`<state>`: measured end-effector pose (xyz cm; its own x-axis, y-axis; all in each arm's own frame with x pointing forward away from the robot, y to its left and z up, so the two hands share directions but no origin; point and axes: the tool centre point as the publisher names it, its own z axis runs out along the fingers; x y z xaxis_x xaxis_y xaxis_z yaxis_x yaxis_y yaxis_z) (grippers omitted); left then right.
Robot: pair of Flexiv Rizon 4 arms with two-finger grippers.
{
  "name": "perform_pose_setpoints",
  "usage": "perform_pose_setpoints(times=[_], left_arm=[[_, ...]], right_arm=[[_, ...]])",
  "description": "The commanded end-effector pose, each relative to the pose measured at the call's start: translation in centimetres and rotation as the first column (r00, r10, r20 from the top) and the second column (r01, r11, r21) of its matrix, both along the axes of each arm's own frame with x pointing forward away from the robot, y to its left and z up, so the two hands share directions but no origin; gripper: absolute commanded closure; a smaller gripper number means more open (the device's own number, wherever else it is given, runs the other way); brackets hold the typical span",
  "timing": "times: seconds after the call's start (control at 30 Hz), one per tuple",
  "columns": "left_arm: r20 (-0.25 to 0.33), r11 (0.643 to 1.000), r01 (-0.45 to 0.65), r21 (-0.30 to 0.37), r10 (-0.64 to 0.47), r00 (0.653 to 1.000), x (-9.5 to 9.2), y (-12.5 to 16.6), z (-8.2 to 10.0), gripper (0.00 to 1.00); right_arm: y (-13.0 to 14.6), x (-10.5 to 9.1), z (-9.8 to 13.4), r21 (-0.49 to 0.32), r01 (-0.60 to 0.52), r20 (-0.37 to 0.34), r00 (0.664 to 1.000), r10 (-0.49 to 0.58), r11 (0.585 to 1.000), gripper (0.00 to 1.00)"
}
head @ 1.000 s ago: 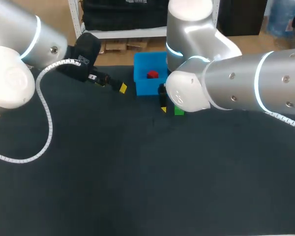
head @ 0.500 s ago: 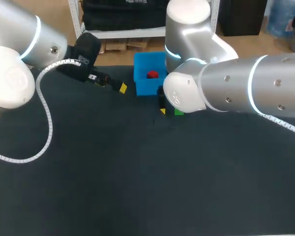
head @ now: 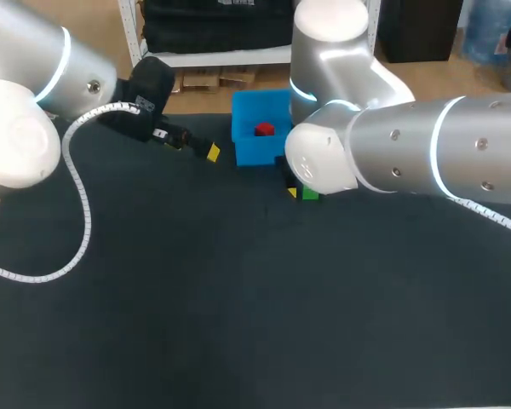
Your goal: Use the left arm to pick the red cube and place it into the blue plastic box first, then use the right arm to grasp the green cube and put it into the same blue plastic box after the first action is fully finished.
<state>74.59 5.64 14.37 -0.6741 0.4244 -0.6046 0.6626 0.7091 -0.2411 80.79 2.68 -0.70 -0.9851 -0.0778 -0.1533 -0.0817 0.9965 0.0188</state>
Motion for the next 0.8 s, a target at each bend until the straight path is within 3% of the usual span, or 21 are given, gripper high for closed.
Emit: perform_pose_setpoints(times=[0.03, 0.4, 0.8], left_arm=[[0.003, 1.0, 0.003, -0.005, -0.003, 1.0, 0.0, 0.1, -0.1, 0.0], [0.003, 1.0, 0.003, -0.005, -0.003, 1.0, 0.0, 0.1, -0.1, 0.0], [0.003, 1.0, 0.003, -0.005, -0.003, 1.0, 0.0, 0.1, -0.1, 0.0]], right_arm=[[-0.1, -0.1, 0.1, -0.002, 0.0, -0.002, 1.0, 0.0, 1.0, 1.0], [-0.8, -0.4, 2.5, -0.04, 0.001, -0.033, 0.999, -0.003, 0.999, 1.0], [-1.2, -0.2, 5.6, -0.012, 0.005, -0.017, 1.0, -0.005, 1.0, 1.0]])
